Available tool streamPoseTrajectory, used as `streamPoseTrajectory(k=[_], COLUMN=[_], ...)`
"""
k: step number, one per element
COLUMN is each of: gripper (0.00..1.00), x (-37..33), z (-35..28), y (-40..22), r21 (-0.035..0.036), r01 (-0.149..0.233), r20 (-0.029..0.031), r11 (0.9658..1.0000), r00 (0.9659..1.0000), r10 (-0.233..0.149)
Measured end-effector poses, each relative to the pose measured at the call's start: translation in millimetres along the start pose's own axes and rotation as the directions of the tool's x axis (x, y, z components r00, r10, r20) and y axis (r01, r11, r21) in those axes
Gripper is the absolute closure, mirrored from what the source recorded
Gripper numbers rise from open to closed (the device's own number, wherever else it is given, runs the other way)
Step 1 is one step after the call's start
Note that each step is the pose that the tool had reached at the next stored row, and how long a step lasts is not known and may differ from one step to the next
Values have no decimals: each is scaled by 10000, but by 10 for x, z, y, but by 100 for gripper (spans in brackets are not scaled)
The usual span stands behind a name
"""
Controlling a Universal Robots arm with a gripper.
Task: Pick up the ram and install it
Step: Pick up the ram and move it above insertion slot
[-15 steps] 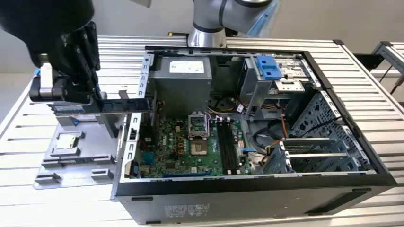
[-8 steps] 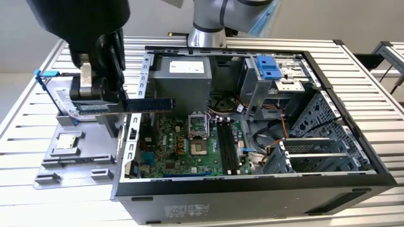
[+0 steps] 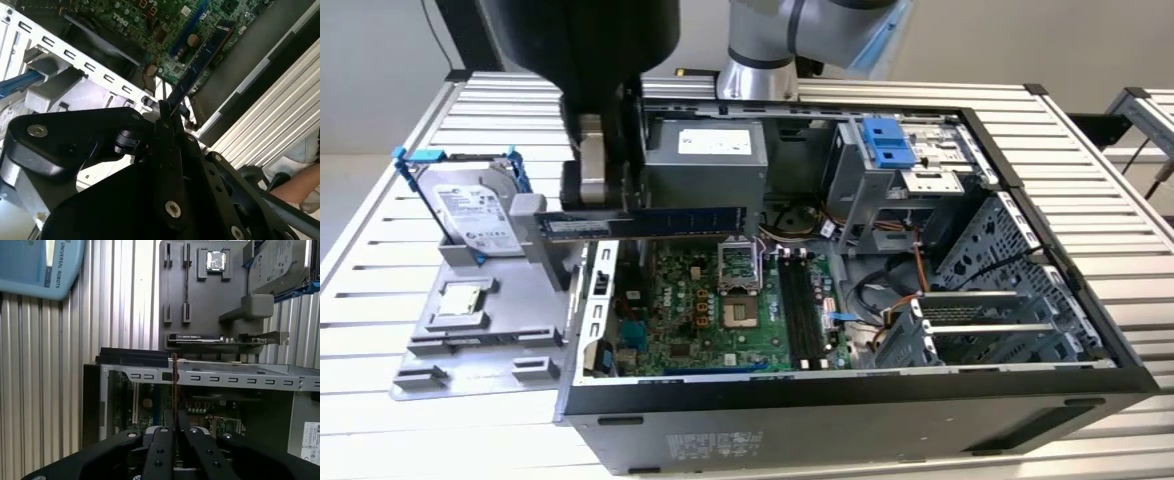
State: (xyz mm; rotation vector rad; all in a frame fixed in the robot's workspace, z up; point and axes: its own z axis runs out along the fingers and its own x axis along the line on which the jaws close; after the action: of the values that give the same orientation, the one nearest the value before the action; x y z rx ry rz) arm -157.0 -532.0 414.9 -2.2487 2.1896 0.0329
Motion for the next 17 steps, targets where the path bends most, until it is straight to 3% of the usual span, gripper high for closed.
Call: streamPoseTrajectory(k=[17], gripper=[100], x=[21], z=[-10], y=[-775], r21=[0], r01=[1], r20=[0], r11=[10000], r00=[10000], r10=[-1])
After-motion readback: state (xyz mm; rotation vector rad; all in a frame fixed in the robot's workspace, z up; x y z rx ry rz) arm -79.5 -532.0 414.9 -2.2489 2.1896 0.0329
